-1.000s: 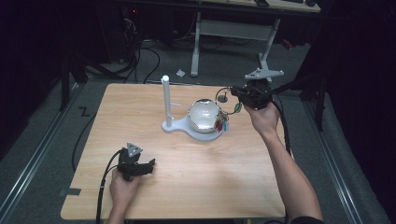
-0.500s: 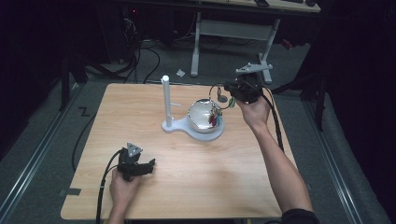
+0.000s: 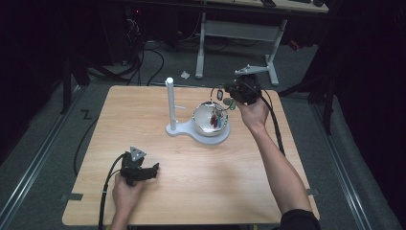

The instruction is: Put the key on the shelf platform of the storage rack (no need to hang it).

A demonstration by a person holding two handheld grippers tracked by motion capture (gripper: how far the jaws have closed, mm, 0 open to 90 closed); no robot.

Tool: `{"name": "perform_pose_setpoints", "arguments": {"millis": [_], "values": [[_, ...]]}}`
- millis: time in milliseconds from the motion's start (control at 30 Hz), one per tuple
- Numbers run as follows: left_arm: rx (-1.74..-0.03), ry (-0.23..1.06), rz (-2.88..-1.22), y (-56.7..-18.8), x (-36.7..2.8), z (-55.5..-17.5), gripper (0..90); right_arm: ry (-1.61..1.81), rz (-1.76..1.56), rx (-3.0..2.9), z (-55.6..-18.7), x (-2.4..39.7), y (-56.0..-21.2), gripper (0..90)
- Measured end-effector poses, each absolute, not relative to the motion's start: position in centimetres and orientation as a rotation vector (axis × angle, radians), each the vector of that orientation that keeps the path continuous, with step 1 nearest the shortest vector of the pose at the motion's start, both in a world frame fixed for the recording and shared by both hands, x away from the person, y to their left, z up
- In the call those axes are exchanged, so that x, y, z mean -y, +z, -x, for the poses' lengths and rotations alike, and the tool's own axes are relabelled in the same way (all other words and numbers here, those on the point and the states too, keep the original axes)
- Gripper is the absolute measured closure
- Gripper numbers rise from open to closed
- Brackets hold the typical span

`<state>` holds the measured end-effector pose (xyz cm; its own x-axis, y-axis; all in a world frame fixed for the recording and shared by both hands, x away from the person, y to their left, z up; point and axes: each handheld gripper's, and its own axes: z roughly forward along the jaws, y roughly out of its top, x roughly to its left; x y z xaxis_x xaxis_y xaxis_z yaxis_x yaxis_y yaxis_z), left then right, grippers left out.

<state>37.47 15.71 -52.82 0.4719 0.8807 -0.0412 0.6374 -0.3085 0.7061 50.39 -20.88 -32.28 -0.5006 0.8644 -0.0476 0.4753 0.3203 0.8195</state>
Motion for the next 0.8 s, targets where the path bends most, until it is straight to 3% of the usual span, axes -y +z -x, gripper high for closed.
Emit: {"name": "perform_pose_setpoints", "arguments": {"millis": [800], "values": [[-1.253, 0.470, -2.057, -52.8, -15.7, -37.5, 18.5, 1.084, -1.174, -2.151, -50.7, 18.9, -35.5, 83.5]]}}
